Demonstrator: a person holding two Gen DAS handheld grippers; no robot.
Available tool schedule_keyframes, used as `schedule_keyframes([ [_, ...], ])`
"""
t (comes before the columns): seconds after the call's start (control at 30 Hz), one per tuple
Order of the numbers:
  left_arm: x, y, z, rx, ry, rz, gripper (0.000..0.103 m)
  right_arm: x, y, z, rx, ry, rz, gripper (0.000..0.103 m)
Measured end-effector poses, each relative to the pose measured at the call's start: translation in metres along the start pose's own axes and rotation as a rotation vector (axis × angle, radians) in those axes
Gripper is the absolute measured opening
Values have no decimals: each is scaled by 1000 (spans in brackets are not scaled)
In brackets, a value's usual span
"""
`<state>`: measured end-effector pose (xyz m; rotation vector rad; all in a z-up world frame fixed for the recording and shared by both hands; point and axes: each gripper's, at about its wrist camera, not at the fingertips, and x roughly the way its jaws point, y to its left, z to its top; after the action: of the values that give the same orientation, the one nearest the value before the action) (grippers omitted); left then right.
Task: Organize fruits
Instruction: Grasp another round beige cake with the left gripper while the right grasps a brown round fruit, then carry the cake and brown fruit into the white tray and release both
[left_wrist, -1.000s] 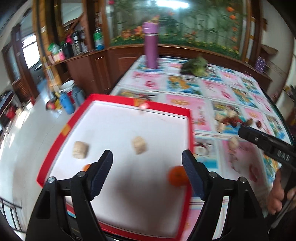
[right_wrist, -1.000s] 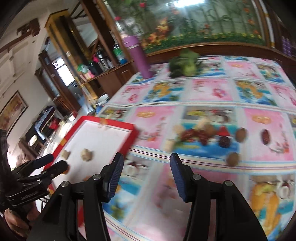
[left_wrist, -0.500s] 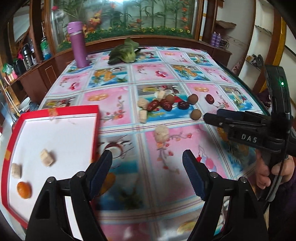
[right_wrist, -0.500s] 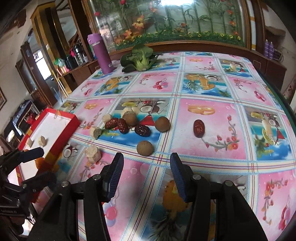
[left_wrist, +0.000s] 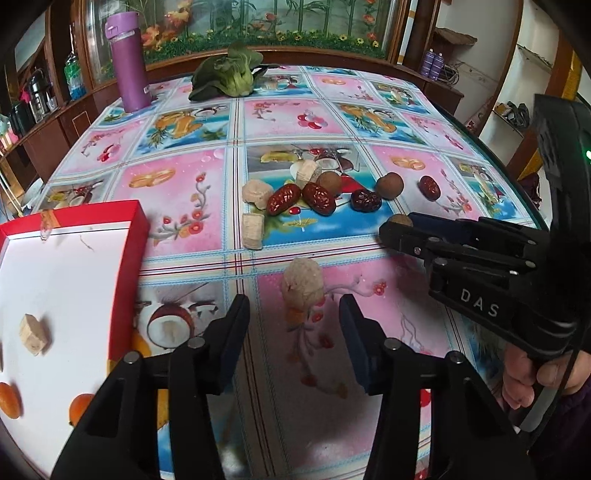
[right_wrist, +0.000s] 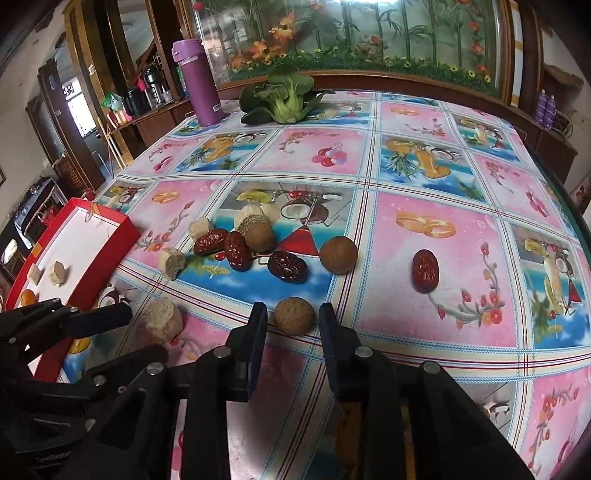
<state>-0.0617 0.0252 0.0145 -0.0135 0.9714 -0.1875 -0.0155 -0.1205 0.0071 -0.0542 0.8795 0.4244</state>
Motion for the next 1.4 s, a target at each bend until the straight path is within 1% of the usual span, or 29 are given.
schedule_keyframes([
  [0.03, 2, 0, 1, -4, 3, -3, 48, 2, 0, 0, 0, 8, -2, 22],
  [0.07, 4, 0, 2, -6, 6, -2, 46, 2, 0, 0, -2, 4, -4, 22],
  [0.13, 7, -3, 4, -1, 2, 2, 45, 3, 1, 1, -2, 4, -4, 22],
  [0.2, 10, -5, 7, 0, -1, -6, 36, 3, 0, 1, 0, 4, -2, 22],
  [0.27, 11, -7, 9, 2, -5, -5, 35, 2, 0, 1, 6, 2, -5, 22],
  [0.33, 12, -9, 10, 6, -10, -3, 31, 2, -2, 0, 15, 0, 0, 22],
  [0.37, 12, -9, 9, 8, -11, -6, 28, 1, -2, 0, 19, 0, 3, 22],
  [0.6, 4, -6, 6, -11, -24, -2, 27, -4, -6, -1, 53, -13, 27, 22],
  [0.7, -11, -5, 4, -9, -55, 12, 28, -12, -7, -1, 62, -51, 29, 22],
  [0.83, -42, 2, -1, -10, -123, 40, 27, -20, -1, -1, 95, -84, 64, 22],
  [1.0, -84, 35, -12, -79, -203, 92, 28, -25, 29, 0, 99, -107, 129, 21],
  [1.13, -111, 76, -28, -156, -246, 179, 28, -23, 68, 6, 58, -116, 180, 21],
  [1.2, -119, 97, -38, -192, -250, 224, 28, -23, 93, 11, 32, -116, 224, 21],
  [1.27, -124, 119, -49, -232, -241, 264, 28, -23, 115, 13, 0, -119, 248, 21],
  [1.4, -122, 144, -68, -285, -212, 287, 28, -17, 158, 17, -74, -115, 276, 21],
])
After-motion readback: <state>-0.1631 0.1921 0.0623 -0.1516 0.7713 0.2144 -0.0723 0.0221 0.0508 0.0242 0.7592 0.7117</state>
